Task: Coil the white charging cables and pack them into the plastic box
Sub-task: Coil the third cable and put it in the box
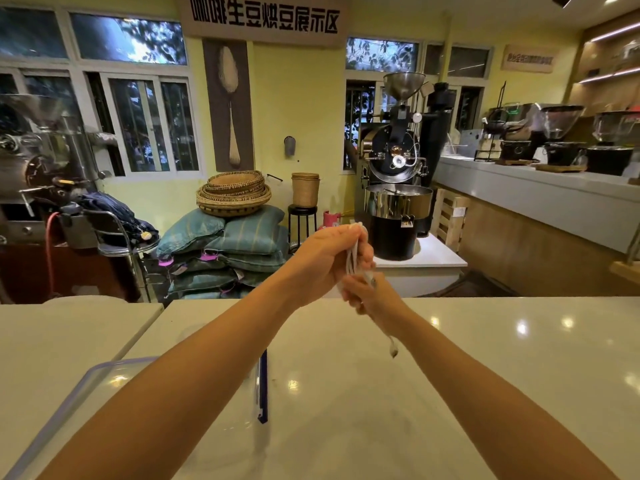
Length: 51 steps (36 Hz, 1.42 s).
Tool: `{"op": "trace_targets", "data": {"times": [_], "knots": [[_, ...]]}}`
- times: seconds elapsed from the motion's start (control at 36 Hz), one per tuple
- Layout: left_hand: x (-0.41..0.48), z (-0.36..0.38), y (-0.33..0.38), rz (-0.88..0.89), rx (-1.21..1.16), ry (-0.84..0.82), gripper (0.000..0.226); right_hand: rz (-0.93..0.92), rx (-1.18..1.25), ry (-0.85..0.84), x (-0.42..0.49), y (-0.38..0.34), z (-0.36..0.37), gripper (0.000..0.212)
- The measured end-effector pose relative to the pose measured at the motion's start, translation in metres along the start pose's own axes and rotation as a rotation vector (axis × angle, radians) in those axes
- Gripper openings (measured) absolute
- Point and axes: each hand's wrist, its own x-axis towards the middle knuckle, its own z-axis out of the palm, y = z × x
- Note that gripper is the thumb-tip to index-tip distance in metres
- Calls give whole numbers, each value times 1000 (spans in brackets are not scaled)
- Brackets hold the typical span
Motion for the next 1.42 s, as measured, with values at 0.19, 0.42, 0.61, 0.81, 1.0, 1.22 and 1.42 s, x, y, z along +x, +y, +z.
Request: {"op": "trace_targets", "data": {"times": [0.19,0.42,0.61,0.81,1.0,1.22,1.42], "knots": [[3,-7,-6,12,276,346,30,-2,-193,-250,-15,1,16,20],[-6,-22,-23,67,764,391,29,127,-264,-504,-20,-24,3,39],[-14,-33,-31,17,933,294,31,235,113,-572,-16,-45,-19,23],[-26,-35,-26,-90,583,151,32,152,594,-557,-6,-51,-36,9],[-32,-30,-14,-163,167,-142,21,9,699,-531,2,-51,-45,28],[-33,-28,-4,-158,-159,-308,18,-88,474,-229,2,-40,-38,25],[-29,-21,2,-141,-287,-187,39,-236,51,-74,4,-25,-19,24]]}}
